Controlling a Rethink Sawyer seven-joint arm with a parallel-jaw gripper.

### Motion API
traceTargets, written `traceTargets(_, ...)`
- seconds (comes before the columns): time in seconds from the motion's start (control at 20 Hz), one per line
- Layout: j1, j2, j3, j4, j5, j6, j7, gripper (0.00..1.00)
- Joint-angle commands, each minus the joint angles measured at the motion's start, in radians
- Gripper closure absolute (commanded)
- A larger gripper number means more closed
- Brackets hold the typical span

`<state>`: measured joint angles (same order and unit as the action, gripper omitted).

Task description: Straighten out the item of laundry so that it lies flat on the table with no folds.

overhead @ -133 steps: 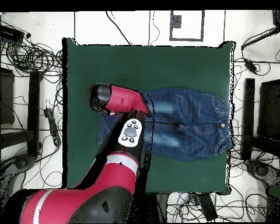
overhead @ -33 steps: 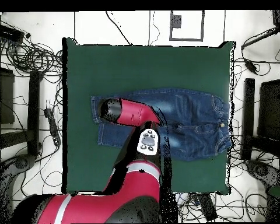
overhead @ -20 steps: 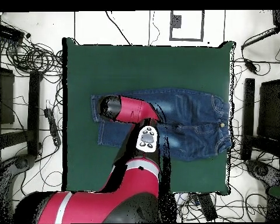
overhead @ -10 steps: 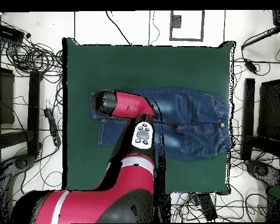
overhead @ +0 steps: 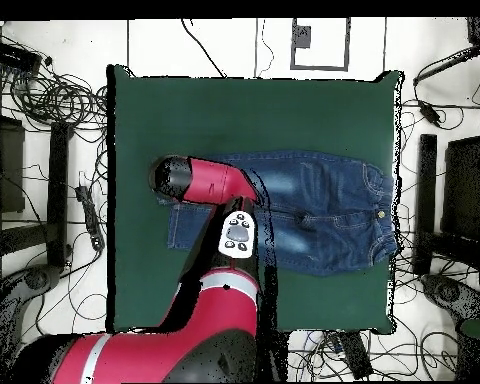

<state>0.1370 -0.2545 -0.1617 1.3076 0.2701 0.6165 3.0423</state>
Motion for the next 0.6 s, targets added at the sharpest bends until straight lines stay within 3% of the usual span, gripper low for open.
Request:
traceTargets(0.05,0.008,-0.007,0.123,0.119,0.055,-0.038,0.092,1.0)
traceTargets(0.4,0.013,-0.01,0.101,0.081,0.058,0.024,0.102,1.0)
traceTargets(0.6,-0.053,-0.059,0.137,0.161,0.036,-0.012,0.011,1.0)
